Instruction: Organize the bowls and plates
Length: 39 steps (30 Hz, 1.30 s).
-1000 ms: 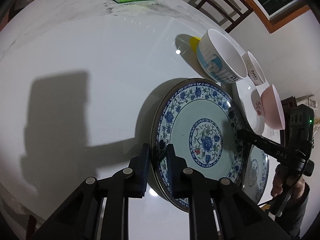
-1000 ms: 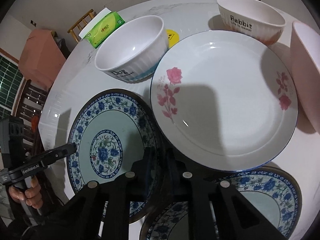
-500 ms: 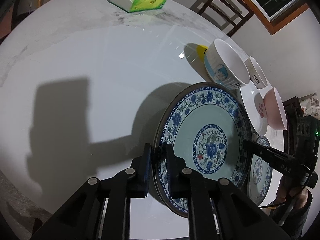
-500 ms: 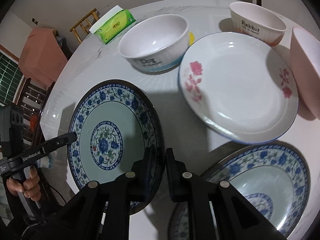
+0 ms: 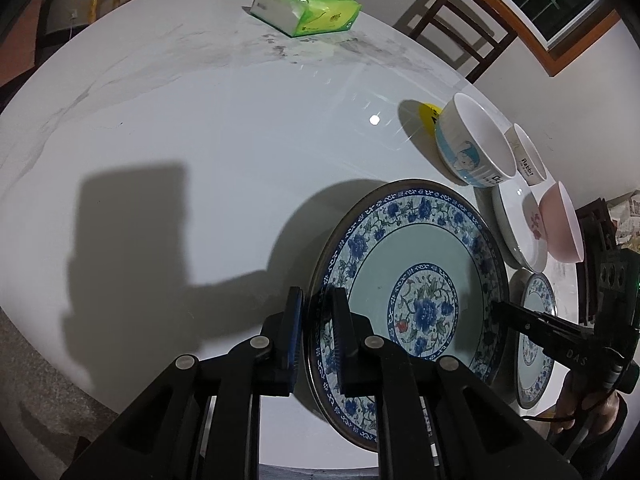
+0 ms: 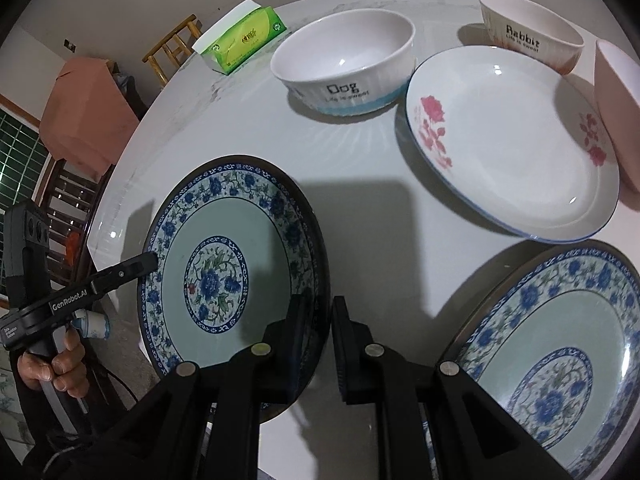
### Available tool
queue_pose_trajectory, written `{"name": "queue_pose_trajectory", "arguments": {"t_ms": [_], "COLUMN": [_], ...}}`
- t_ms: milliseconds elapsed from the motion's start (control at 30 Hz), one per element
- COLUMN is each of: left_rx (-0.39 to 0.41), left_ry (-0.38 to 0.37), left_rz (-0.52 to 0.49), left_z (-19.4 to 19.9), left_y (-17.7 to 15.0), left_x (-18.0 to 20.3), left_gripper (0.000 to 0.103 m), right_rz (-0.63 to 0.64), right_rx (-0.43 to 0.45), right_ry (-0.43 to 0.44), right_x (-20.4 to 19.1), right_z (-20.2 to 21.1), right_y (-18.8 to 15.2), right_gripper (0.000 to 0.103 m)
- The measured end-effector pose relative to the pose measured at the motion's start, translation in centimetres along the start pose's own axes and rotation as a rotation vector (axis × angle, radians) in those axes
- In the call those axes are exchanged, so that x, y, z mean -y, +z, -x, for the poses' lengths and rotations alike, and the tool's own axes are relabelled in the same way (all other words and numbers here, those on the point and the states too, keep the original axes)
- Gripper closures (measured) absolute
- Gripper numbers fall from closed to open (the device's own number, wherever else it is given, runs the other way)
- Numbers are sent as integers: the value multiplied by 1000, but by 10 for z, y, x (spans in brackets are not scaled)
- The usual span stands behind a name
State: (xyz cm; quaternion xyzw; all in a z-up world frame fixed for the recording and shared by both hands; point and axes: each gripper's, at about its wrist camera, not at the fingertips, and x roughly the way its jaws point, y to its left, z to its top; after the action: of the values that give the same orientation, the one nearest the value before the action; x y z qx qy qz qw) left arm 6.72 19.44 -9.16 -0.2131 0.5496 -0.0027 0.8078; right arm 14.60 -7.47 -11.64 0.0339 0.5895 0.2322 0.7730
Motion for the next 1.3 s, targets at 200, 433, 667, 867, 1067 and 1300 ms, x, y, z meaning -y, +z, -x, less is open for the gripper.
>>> {"name": "queue_pose_trajectory", "arguments": {"t_ms": [200,433,667,867,1067,1300], "left_rx": [7,5,9,7,49,149], "left_ry": [11,13,18,38,102,184], "left_rz": [0,1,-1,1,7,-46], "left_z": [-5,-10,-10,-11,-4,19], "left_y": [3,5,6,7,6,-1], "left_x": [-5,-9,-9,-10,-12,11], "left_gripper": [92,92,91,80,69,57], "right_rz": [-19,-33,-64,-88,-64,11], "right_rx": [-1,0,11,35,96,207], "right_ry": [4,5,30,25,-44,-157], "right_x": [-4,-6,-3,2,0,-9], "right_z": [-5,-9,-9,-7,4,26], "right_y": [-3,-9,-11,-12,-16,-26], "right_gripper": [89,89,87,86,83,83]}}
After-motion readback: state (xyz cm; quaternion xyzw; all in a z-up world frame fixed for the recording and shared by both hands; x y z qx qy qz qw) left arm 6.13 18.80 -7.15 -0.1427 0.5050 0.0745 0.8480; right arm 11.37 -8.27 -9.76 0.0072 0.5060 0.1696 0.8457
